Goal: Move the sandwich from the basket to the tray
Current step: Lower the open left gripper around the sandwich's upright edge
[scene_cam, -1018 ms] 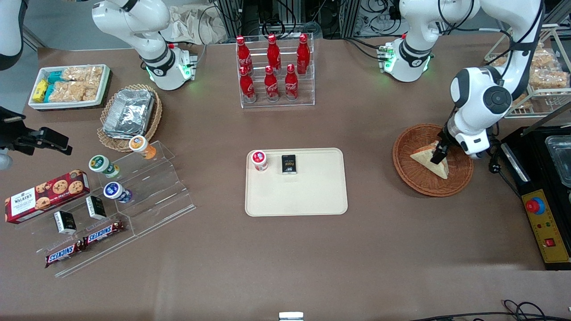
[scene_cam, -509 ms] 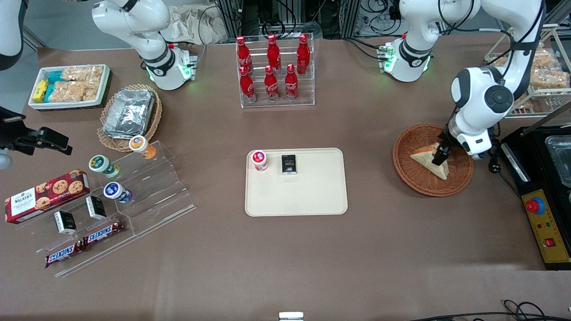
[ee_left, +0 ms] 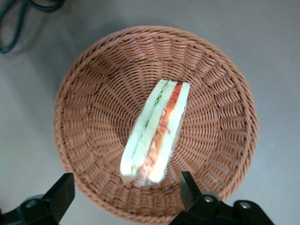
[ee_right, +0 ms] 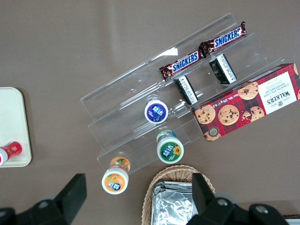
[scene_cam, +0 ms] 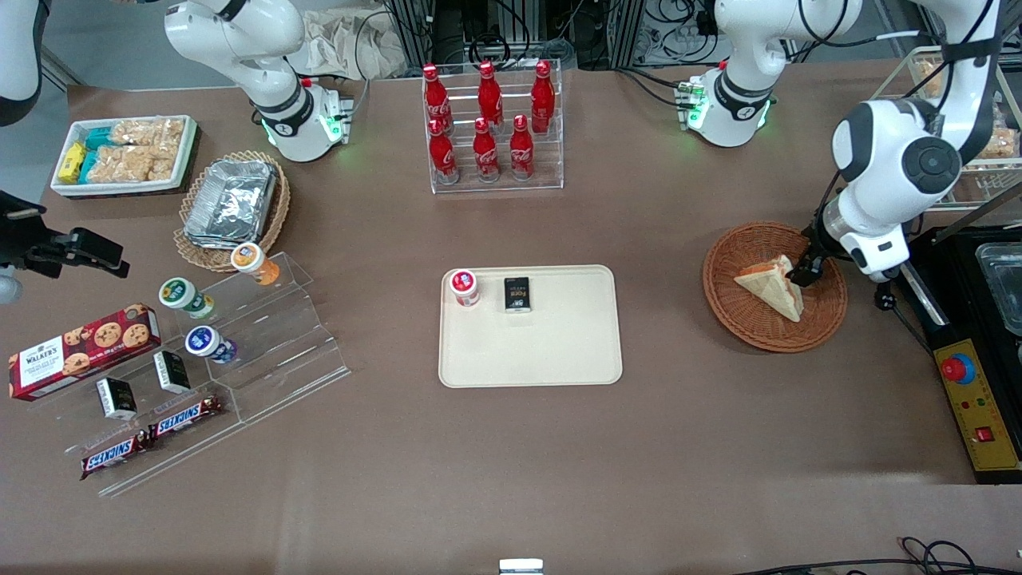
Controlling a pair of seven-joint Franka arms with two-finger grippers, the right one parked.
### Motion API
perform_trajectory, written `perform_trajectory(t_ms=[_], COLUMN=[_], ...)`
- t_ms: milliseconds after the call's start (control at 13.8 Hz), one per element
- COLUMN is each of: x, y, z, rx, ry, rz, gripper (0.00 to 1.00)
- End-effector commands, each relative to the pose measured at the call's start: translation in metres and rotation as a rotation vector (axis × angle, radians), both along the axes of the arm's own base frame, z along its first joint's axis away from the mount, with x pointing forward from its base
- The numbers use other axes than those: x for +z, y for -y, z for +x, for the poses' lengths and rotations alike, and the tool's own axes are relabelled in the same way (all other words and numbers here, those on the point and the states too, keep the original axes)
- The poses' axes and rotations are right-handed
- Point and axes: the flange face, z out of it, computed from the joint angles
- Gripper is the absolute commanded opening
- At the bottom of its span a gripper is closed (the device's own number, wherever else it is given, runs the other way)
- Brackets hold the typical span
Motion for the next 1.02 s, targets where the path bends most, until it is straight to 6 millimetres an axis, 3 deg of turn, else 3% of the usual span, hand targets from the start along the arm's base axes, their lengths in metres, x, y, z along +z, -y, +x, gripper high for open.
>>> perform_trajectory(t_ms=[0,218,436,582,945], x=[0.047,0.102,0.139,0.128,0.075], y=[0.000,0.006,0.004,0.004,0.009], z=[0.005,0.012,0.007,0.006,-0.001], rx=[-0.018,-0.050,-0.163,-0.180,-0.180], ry=[-0.031,-0.073,-0.035,-0.007,0.076], rz=[0.014,0.037,0.023,0.016,-0.003], gripper=[1.00,1.00,1.00,1.00,1.00])
